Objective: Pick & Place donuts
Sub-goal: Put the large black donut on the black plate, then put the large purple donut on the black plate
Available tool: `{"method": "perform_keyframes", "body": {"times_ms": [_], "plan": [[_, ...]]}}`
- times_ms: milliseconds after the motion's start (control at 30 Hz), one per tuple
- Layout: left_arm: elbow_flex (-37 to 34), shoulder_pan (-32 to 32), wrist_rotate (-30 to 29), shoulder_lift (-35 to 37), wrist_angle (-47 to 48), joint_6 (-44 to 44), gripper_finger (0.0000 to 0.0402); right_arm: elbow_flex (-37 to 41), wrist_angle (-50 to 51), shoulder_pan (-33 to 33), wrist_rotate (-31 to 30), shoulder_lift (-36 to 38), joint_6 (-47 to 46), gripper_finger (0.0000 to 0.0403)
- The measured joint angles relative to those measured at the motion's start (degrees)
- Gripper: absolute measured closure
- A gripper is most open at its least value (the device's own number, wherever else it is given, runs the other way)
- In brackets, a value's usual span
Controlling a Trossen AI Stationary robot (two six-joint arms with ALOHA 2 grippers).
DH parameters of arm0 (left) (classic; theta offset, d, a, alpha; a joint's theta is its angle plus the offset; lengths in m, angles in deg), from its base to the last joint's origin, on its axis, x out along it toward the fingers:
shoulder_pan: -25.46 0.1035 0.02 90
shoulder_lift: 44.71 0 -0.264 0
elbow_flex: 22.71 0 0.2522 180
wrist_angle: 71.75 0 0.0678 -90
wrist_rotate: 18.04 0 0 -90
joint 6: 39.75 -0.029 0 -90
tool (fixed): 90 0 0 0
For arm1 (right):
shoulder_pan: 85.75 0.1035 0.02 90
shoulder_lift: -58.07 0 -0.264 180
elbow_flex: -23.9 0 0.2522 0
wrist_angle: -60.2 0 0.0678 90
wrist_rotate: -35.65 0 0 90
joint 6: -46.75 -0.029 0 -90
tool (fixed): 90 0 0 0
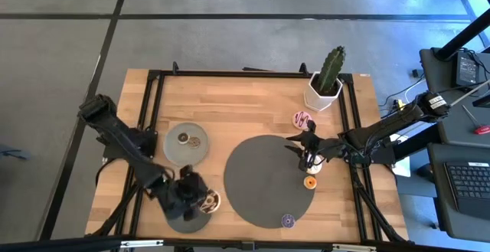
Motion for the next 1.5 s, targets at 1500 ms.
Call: {"method": "perform_keyframes", "body": {"times_ms": [1500], "plan": [[0.0,-0.9,-9.1,1.8,4.2,6.7,0.0249,-0.3,2.5,-3.5,-0.2,0.0,-13.6,0.0263]]}}
